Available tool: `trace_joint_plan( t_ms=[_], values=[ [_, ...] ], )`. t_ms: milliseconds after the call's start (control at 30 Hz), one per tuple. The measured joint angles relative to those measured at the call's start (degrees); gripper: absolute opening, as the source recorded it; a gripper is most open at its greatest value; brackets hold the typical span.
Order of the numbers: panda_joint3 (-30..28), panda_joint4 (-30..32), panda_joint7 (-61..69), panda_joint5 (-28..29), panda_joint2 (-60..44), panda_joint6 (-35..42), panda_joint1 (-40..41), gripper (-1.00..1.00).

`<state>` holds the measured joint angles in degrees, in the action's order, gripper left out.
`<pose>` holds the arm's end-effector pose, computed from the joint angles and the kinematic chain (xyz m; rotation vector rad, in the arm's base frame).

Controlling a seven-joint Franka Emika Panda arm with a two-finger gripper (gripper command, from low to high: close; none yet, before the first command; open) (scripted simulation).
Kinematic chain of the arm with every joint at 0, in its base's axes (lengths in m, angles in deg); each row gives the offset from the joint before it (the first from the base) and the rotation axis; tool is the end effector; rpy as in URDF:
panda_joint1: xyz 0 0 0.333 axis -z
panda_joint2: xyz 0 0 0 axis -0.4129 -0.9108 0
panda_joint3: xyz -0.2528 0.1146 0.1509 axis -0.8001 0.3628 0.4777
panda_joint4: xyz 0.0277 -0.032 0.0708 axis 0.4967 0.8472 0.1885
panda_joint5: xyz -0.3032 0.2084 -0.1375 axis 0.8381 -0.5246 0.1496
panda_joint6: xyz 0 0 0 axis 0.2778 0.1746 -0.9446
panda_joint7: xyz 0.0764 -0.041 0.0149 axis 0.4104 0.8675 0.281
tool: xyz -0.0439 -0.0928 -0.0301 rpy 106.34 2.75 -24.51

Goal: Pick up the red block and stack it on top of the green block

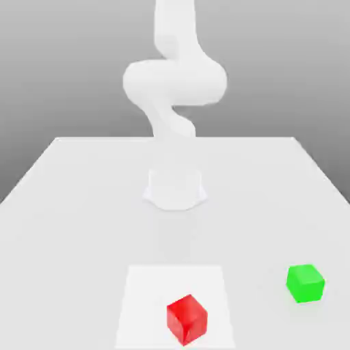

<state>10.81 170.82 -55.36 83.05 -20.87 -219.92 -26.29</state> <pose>0.3810 -0.0012 0.6713 -2.5142 0.9739 -0.9354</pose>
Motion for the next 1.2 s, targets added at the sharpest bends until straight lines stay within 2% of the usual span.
trace_joint_plan(
  t_ms=[500,800,967,1000,1200],
  values=[
    [-6.1,7.0,21.5,-5.2,-31.6,-12.6,-8.2,0.00],
    [-6.0,11.1,30.4,-3.2,-49.8,-20.5,-8.7,0.00],
    [-3.8,10.1,32.7,-5.1,-60.1,-28.6,-7.0,0.00],
    [-3.6,9.9,33.1,-5.5,-61.4,-29.6,-6.9,-1.00],
    [-3.3,9.8,33.1,-5.6,-62.0,-30.0,-6.7,-1.00]
  ],
)
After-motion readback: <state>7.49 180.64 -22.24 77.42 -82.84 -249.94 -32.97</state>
